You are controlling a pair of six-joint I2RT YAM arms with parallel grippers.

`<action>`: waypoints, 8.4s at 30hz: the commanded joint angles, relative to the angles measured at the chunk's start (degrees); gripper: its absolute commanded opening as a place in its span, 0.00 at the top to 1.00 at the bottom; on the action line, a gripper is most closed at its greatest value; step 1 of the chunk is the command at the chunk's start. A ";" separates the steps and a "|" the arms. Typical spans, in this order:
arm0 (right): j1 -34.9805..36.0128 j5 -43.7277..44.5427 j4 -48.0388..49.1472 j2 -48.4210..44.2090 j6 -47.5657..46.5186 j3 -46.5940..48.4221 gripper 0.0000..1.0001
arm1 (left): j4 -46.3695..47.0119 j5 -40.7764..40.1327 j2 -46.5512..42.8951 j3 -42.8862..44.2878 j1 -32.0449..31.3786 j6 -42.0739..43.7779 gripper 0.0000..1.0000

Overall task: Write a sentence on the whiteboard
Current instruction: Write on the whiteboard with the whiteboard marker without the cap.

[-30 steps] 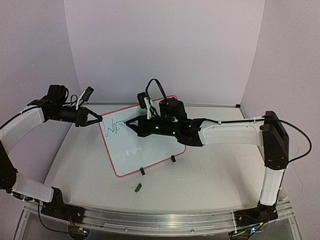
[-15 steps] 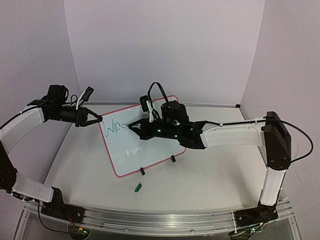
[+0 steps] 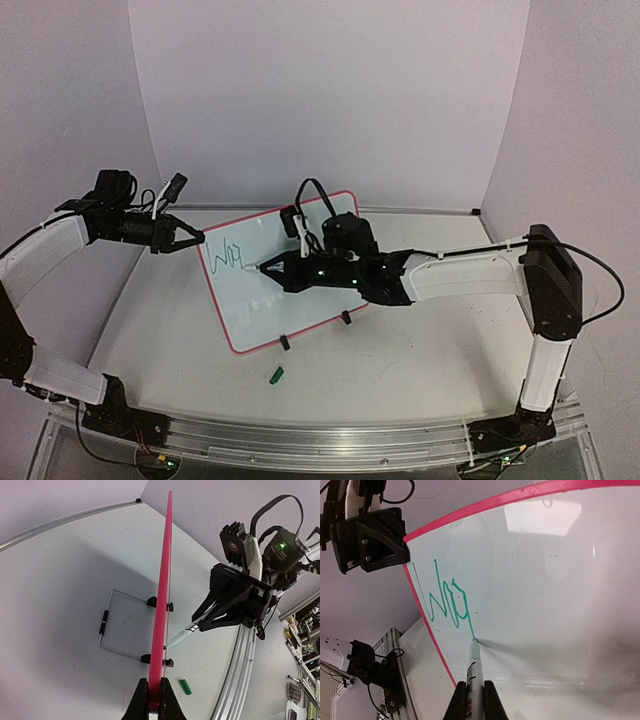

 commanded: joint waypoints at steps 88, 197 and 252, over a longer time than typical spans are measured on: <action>-0.64 11.30 6.72 -3.90 0.70 -1.90 1.00 | -0.02 1.04 -1.02 0.18 0.09 -0.16 1.00; -1.64 14.66 15.53 -4.92 5.54 -7.46 1.00 | -0.11 0.58 -0.88 0.25 0.02 -0.14 1.00; -3.86 -0.15 2.89 -18.50 -2.14 -12.42 1.00 | -0.11 0.34 -1.20 -0.02 -0.40 -0.09 1.00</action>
